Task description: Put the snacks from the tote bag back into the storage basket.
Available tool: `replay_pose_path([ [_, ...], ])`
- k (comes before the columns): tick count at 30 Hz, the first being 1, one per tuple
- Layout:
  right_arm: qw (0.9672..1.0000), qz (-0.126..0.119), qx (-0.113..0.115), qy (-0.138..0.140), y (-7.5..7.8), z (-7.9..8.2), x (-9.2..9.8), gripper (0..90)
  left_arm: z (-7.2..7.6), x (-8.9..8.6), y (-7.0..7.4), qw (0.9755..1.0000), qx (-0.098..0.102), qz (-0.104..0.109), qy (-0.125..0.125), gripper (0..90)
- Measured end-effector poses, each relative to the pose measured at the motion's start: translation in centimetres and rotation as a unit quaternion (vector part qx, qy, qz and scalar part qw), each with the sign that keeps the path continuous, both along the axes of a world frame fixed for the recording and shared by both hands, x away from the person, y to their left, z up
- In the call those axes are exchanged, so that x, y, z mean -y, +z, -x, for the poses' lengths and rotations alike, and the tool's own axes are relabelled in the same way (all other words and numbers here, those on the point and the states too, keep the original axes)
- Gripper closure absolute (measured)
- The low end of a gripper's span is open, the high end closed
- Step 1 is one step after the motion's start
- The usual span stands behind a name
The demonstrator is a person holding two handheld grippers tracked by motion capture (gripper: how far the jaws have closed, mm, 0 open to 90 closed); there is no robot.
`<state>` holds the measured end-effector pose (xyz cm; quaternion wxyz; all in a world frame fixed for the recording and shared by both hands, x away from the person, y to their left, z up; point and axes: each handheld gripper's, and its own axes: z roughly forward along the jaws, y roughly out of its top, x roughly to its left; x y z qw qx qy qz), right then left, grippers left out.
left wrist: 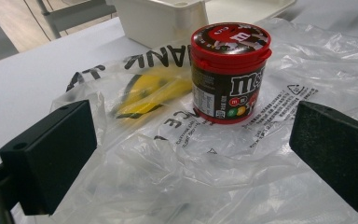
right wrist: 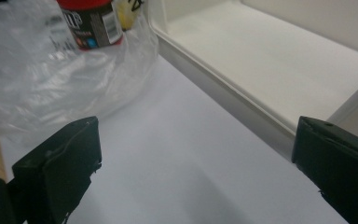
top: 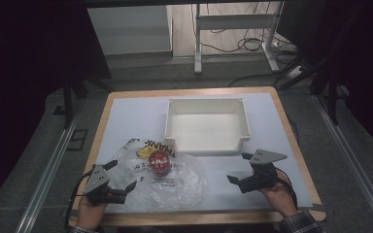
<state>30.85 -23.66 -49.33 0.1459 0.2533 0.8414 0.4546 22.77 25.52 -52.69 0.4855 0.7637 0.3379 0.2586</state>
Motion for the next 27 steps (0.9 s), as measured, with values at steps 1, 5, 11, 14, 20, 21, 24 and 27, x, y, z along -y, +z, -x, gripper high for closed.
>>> replay_pose_path([
  [1, 1.0000, 0.000, 0.000, 0.000, 0.00, 0.00, 0.00, 1.7, 0.00, -0.02, 0.02, 1.0000, 0.001, 0.001, 0.000, 0.5],
  [5, 0.9999, -0.008, -0.007, 0.005, 0.02, 0.13, -0.19, 1.7, 0.02, 0.02, -0.01, 1.0000, 0.000, 0.000, -0.001, 0.5],
  [11, 1.0000, -0.005, -0.007, 0.003, -0.12, 0.01, -0.15, 1.7, -0.02, 0.03, -0.03, 1.0000, -0.001, 0.000, -0.001, 0.5],
  [14, 1.0000, -0.005, -0.005, 0.001, -0.12, 0.00, -0.12, 1.7, -0.03, 0.02, -0.02, 1.0000, -0.001, 0.000, -0.001, 0.5],
  [20, 1.0000, 0.002, 0.000, 0.003, -0.19, 0.04, -0.25, 1.7, -0.02, 0.03, -0.03, 1.0000, -0.001, -0.001, -0.001, 0.4],
  [21, 1.0000, 0.003, 0.000, 0.004, -0.18, 0.05, -0.25, 1.7, -0.02, 0.03, -0.02, 1.0000, -0.001, 0.000, -0.001, 0.4],
  [24, 1.0000, 0.008, 0.004, 0.004, -0.19, 0.06, -0.29, 1.7, -0.02, 0.02, -0.02, 1.0000, 0.000, -0.001, -0.001, 0.4],
  [27, 0.9999, 0.009, 0.007, 0.005, -0.21, 0.07, -0.33, 1.7, -0.01, 0.03, -0.02, 1.0000, 0.000, 0.000, -0.001, 0.4],
])
